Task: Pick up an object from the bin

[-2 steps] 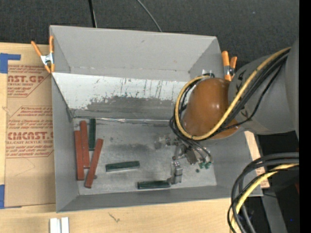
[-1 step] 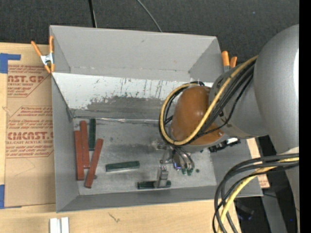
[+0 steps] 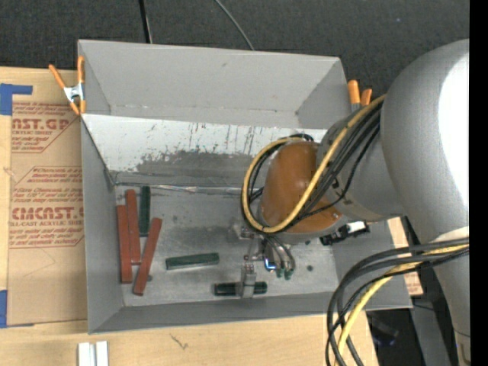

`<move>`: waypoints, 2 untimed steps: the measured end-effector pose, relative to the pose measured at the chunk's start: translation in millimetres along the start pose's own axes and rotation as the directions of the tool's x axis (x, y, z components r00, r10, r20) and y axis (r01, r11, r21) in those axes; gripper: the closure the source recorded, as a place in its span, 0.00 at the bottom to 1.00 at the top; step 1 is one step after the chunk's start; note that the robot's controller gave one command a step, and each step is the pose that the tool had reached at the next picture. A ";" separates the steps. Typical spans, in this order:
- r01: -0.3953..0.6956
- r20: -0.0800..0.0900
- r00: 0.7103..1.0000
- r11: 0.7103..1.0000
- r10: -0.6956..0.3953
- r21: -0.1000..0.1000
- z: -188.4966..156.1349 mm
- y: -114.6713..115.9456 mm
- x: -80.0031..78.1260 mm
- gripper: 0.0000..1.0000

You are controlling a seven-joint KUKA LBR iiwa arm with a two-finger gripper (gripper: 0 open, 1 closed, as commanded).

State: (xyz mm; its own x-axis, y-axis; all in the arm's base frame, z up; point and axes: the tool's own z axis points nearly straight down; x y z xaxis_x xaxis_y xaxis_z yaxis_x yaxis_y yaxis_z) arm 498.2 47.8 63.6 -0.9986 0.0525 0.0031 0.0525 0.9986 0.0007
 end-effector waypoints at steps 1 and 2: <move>0.029 0.004 1.000 1.000 -0.029 0.001 -8.1 54.8 7.1 0.00; -0.069 0.002 0.998 0.998 0.069 0.000 -17.6 67.1 1.9 1.00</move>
Offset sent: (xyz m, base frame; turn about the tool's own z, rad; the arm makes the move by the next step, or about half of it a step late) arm 0.0026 0.0652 0.0190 0.0730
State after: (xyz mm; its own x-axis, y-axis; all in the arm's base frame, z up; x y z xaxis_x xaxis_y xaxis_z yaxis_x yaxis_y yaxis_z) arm 500.0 114.9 81.2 -0.9926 0.1218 0.0009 0.1218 0.9926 0.0009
